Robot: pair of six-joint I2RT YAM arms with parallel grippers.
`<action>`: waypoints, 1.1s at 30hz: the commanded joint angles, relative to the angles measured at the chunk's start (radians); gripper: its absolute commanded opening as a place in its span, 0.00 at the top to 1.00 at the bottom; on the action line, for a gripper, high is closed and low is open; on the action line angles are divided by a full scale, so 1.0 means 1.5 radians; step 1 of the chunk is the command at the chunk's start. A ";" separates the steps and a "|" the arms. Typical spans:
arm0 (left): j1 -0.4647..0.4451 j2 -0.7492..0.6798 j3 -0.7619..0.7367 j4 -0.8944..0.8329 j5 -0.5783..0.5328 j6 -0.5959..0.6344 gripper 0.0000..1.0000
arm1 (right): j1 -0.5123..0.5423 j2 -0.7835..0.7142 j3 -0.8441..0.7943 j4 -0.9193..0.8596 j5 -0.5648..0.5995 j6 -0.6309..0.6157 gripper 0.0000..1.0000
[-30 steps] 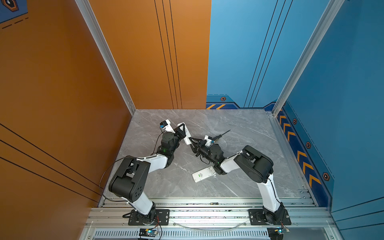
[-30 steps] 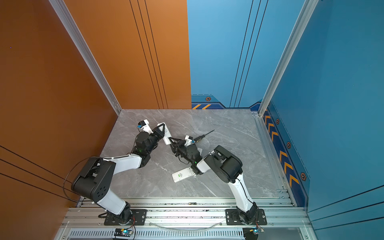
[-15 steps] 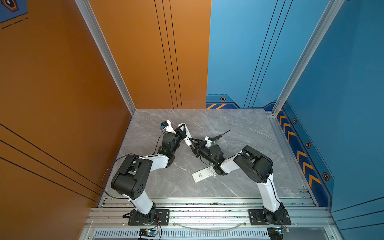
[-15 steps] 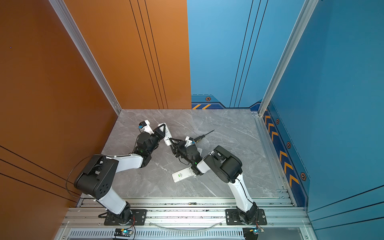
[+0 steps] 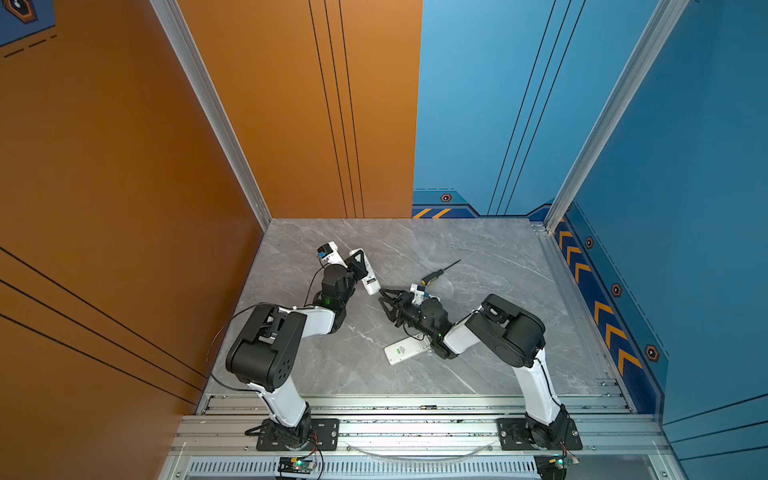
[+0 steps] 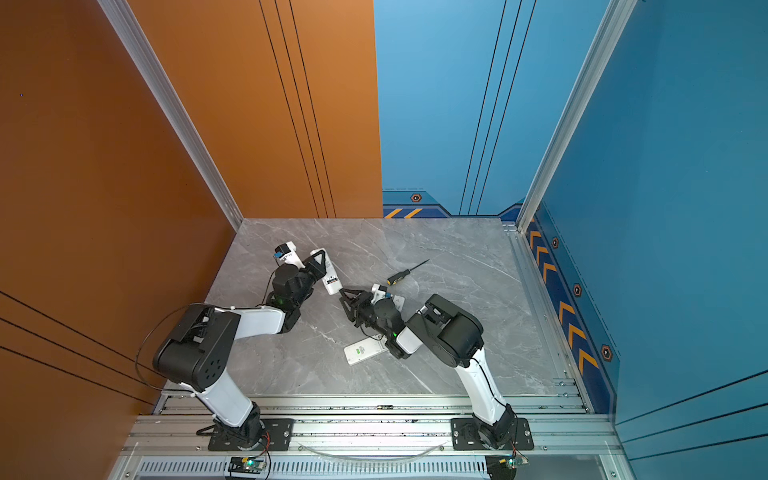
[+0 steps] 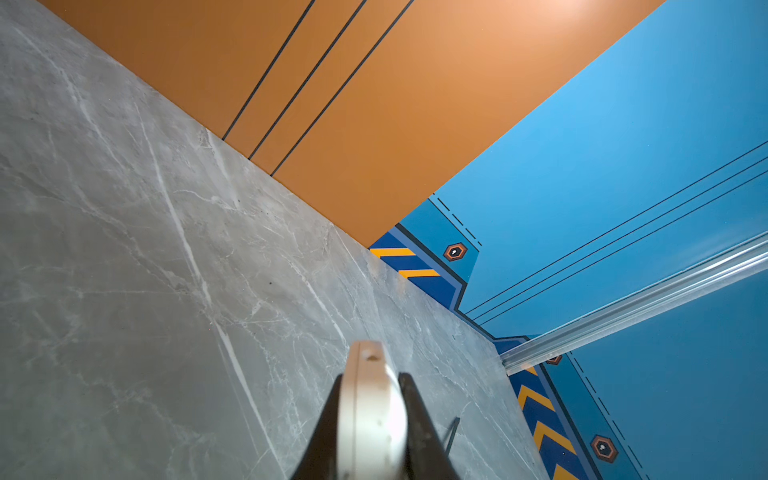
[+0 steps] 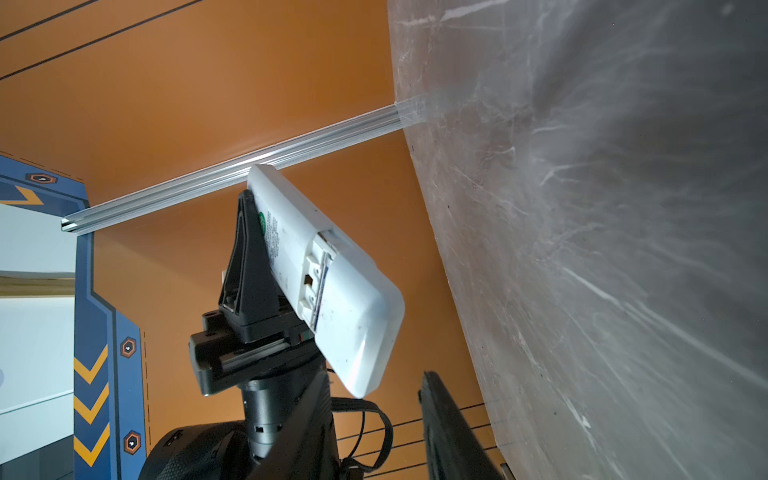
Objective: Unload the batteries from the remote control
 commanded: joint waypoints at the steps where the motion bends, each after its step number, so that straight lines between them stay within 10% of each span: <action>1: -0.010 0.011 0.011 0.006 -0.008 0.020 1.00 | -0.010 -0.012 -0.008 0.020 -0.006 0.002 0.60; 16: -0.056 0.040 0.036 0.015 0.027 0.048 1.00 | -0.022 -0.007 0.036 -0.057 -0.038 -0.007 0.38; 33: -0.063 0.048 0.069 -0.004 0.057 0.075 1.00 | -0.023 0.018 0.000 -0.014 -0.029 0.031 0.61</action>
